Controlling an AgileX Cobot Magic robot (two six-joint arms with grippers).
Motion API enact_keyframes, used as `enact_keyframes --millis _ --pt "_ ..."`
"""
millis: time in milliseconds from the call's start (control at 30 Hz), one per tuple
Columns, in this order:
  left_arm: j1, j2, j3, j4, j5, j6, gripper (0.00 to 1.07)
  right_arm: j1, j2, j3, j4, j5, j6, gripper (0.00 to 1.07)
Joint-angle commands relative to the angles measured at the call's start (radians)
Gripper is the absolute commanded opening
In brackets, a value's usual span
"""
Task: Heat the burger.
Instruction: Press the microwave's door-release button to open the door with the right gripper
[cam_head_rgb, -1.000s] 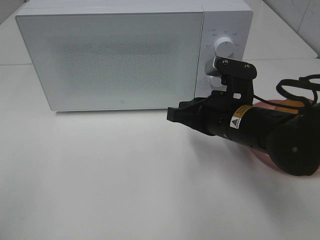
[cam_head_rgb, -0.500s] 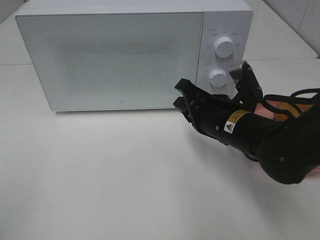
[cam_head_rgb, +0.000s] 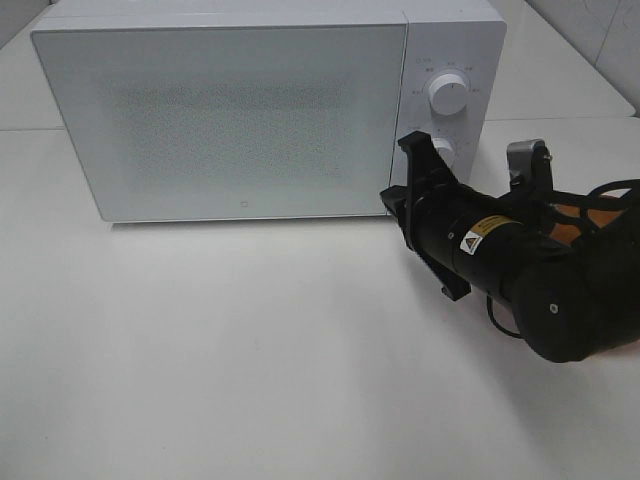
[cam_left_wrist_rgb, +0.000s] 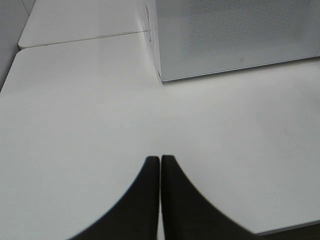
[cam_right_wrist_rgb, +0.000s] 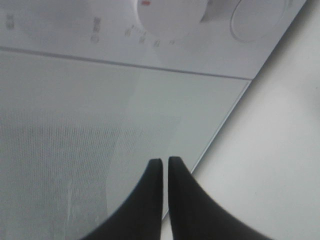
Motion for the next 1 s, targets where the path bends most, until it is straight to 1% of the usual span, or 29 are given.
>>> enact_keyframes --millis 33,100,167,267,500,567,633,667,800,933,1000 --pt "0.002 -0.019 0.000 -0.001 -0.007 0.003 0.00 0.005 -0.003 -0.008 0.076 -0.008 0.003 0.00" --pt "0.002 -0.019 0.000 -0.001 -0.007 0.003 0.00 0.005 -0.003 -0.008 0.094 -0.008 0.000 0.00" --pt "0.002 -0.019 0.000 -0.001 -0.007 0.003 0.00 0.004 -0.003 -0.008 0.164 -0.008 0.000 0.00" --pt "0.002 -0.019 0.000 -0.001 -0.007 0.003 0.00 0.003 0.011 -0.008 0.200 -0.008 0.000 0.00" --pt "0.002 -0.019 0.000 -0.001 -0.007 0.003 0.00 0.003 0.056 -0.019 0.218 -0.019 0.001 0.00" --pt "0.002 -0.019 0.000 -0.001 -0.007 0.003 0.00 0.003 0.073 -0.031 0.220 -0.020 0.003 0.00" --pt "0.002 -0.019 0.000 -0.001 -0.007 0.003 0.00 0.003 0.097 -0.057 0.258 -0.016 0.000 0.00" --pt "0.002 -0.019 0.000 -0.001 -0.007 0.003 0.00 0.003 0.097 -0.057 0.258 -0.016 0.000 0.00" --pt "0.002 -0.019 0.000 -0.001 -0.007 0.003 0.00 0.003 0.141 -0.110 0.292 -0.015 -0.008 0.00" --pt "0.002 -0.019 0.000 -0.001 -0.007 0.003 0.00 0.003 0.167 -0.134 0.312 -0.015 -0.011 0.00" --pt "0.002 -0.019 0.000 -0.001 -0.007 0.003 0.00 0.003 0.183 -0.157 0.345 -0.016 -0.011 0.00"
